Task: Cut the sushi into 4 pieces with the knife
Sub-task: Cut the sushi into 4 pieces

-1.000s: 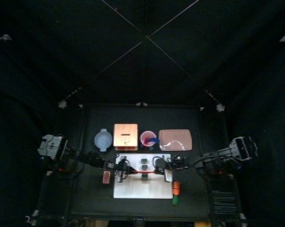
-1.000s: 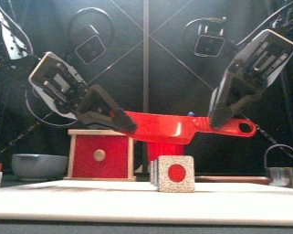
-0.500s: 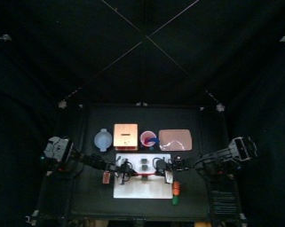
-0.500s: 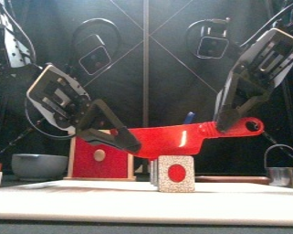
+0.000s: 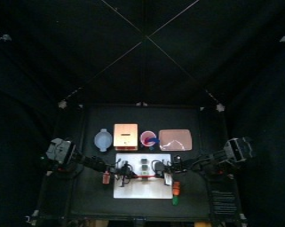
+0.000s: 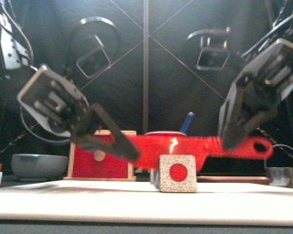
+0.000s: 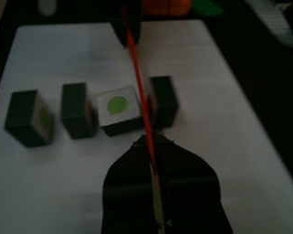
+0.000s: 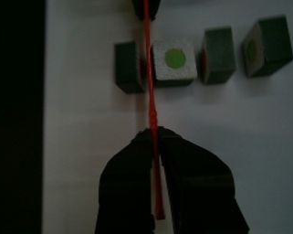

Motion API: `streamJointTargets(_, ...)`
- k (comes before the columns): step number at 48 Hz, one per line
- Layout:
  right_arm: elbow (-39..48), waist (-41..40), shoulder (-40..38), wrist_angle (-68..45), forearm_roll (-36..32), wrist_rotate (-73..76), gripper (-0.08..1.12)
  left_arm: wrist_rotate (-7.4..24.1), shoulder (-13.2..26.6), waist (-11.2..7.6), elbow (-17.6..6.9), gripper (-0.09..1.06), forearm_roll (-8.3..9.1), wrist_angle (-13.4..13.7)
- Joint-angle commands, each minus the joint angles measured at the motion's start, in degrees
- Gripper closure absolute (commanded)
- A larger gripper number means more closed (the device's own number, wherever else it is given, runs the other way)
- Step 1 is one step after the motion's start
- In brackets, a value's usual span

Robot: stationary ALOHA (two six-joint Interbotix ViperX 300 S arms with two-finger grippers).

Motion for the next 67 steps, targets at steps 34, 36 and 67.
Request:
streamJointTargets(34, -2.64, 2.99, 3.69, -1.05, 3.25, -0.09, 0.91, 0.09, 3.43, -3.96, -2.64, 0.76, -4.48, -0.35)
streamJointTargets(36, -2.64, 3.08, 3.69, -1.05, 3.34, -0.09, 0.91, 0.09, 3.34, -4.13, -2.64, 0.76, -4.57, -0.35)
streamJointTargets(67, -0.79, 2.46, -4.83, 0.88, 1.41, -0.09, 0.91, 0.53, -8.88, -2.64, 0.79, 0.29, -6.42, -0.26)
